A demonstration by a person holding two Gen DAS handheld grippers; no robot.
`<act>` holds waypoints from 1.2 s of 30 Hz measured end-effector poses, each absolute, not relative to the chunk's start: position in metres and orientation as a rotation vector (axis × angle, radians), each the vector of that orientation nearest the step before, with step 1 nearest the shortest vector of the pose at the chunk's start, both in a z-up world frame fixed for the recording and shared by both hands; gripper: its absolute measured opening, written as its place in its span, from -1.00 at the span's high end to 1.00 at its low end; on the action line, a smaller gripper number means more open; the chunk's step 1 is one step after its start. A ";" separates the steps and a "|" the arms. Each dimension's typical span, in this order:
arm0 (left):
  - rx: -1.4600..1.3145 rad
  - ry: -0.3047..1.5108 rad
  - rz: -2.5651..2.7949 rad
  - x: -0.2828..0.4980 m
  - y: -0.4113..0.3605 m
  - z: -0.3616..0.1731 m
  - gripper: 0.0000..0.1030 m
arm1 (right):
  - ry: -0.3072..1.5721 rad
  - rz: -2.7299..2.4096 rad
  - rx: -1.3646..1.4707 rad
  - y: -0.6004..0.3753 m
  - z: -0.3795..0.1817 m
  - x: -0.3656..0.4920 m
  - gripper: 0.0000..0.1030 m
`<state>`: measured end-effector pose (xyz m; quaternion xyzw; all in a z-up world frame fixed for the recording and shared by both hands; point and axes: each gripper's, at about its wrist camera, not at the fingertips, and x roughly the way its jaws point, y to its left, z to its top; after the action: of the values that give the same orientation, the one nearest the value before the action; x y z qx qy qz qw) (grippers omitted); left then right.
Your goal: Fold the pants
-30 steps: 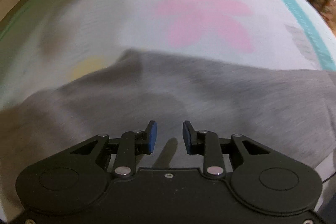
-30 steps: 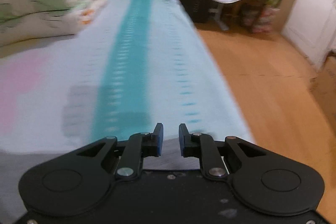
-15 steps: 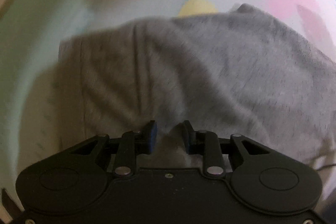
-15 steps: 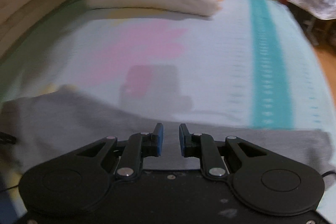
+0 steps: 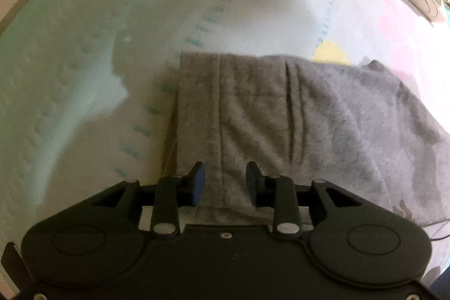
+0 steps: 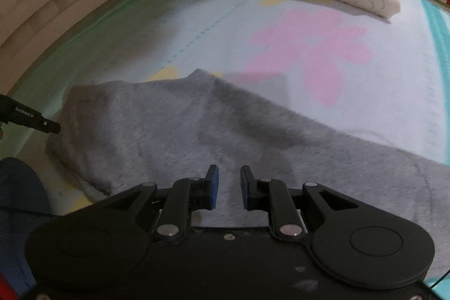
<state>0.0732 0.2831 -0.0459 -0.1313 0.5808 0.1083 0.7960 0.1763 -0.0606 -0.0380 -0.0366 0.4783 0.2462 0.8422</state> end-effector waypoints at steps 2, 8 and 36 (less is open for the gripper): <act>-0.314 1.273 0.220 0.073 0.289 -0.054 0.21 | 1.016 0.526 -0.074 -0.052 -0.039 0.175 0.65; -0.350 1.294 0.253 0.081 0.297 -0.069 0.14 | 1.028 0.538 -0.037 -0.052 -0.040 0.178 0.63; -0.512 1.303 0.285 0.061 0.313 -0.074 -0.09 | 1.048 0.523 0.048 -0.016 -0.044 0.232 0.56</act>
<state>0.0615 0.3132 -0.0742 -0.2346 0.5974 0.1306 0.7557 0.2321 -0.0164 -0.0439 0.0227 0.4945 0.2470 0.8330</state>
